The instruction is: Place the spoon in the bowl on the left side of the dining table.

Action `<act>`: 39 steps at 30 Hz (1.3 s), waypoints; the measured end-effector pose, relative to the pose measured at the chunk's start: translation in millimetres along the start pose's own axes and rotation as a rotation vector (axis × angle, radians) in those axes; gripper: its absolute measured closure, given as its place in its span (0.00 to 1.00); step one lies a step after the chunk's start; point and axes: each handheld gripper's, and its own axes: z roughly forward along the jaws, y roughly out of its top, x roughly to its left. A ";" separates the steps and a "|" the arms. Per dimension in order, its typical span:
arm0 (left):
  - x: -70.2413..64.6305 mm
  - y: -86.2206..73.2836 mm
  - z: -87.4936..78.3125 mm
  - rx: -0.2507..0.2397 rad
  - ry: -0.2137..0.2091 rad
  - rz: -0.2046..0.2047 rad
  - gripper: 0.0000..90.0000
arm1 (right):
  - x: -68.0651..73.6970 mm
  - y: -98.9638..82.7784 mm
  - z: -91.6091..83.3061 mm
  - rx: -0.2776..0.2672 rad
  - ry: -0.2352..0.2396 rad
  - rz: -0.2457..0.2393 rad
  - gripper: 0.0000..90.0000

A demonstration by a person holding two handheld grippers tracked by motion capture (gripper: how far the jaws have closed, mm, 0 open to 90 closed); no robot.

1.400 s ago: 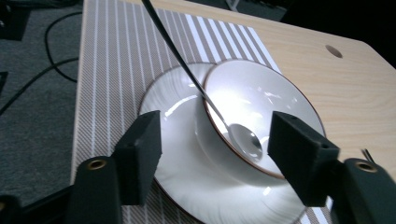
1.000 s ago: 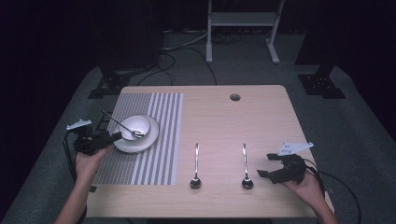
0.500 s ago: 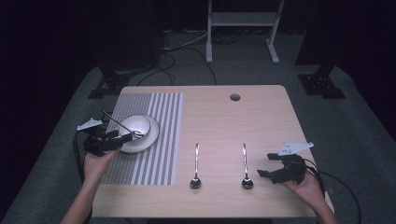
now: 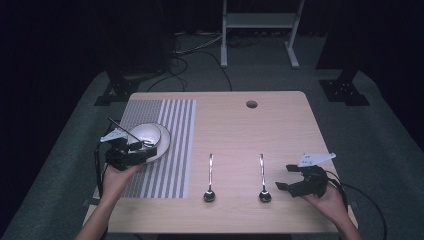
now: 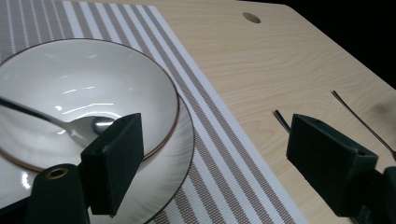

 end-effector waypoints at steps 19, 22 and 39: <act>-31.4 -1.3 25.9 0.030 -0.065 0.048 0.17 | -0.1 -1.3 0.7 0.004 -0.002 -0.004 0.20; -35.5 -2.2 30.9 0.042 -0.066 0.065 0.17 | -0.1 -1.5 0.4 0.003 -0.003 -0.005 0.20; -58.3 -5.2 52.3 0.060 -0.118 0.092 0.17 | 0.5 -2.0 0.9 0.008 -0.002 -0.005 0.20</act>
